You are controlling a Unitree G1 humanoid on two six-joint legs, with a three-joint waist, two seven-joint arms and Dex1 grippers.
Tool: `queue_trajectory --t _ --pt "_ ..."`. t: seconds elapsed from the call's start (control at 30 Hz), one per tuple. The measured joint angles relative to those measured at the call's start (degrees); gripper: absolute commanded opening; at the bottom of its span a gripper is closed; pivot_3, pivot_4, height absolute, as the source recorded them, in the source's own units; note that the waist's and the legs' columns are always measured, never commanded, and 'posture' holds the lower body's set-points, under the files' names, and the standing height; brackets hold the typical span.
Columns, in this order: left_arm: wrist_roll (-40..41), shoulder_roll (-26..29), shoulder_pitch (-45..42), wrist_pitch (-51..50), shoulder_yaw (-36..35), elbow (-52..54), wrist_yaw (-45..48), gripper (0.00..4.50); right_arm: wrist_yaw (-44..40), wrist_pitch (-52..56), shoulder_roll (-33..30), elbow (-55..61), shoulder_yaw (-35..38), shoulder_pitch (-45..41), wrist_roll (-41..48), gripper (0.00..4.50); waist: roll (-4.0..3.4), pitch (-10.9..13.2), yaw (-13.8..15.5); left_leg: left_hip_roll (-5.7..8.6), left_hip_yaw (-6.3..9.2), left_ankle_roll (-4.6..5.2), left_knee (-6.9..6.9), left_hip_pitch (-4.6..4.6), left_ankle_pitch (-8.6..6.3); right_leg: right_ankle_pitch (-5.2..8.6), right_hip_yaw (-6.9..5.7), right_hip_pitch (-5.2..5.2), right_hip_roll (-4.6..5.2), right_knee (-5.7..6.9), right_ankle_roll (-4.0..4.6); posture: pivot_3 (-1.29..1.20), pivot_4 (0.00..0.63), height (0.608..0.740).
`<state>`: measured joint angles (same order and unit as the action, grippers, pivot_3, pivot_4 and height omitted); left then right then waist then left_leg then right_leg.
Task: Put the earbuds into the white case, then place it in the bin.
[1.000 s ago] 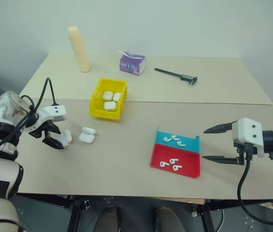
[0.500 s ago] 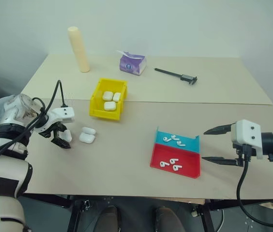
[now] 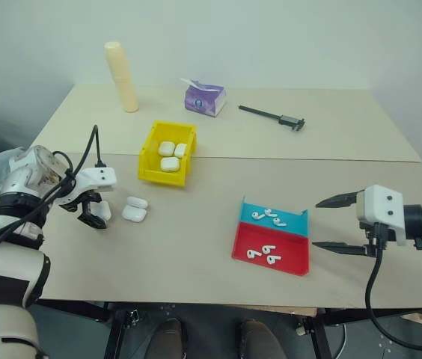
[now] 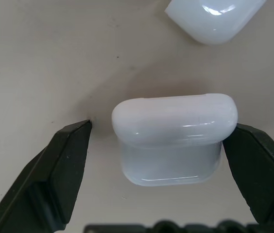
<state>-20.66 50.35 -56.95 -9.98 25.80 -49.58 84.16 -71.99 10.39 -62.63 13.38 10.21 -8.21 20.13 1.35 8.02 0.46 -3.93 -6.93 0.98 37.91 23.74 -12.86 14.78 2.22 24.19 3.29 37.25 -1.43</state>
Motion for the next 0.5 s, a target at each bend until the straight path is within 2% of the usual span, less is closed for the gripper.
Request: queue_trajectory --t 0.5 --pt "-2.0 0.2 2.7 -3.2 -0.7 6.2 -0.7 4.50 0.3 0.0 0.0 0.1 0.0 0.7 -1.1 4.49 -0.13 -0.1 0.0 0.01 -0.02 0.00 0.01 -0.13 0.00 0.00 0.03 -0.08 0.00 0.05 0.00 0.00 0.150 0.740"
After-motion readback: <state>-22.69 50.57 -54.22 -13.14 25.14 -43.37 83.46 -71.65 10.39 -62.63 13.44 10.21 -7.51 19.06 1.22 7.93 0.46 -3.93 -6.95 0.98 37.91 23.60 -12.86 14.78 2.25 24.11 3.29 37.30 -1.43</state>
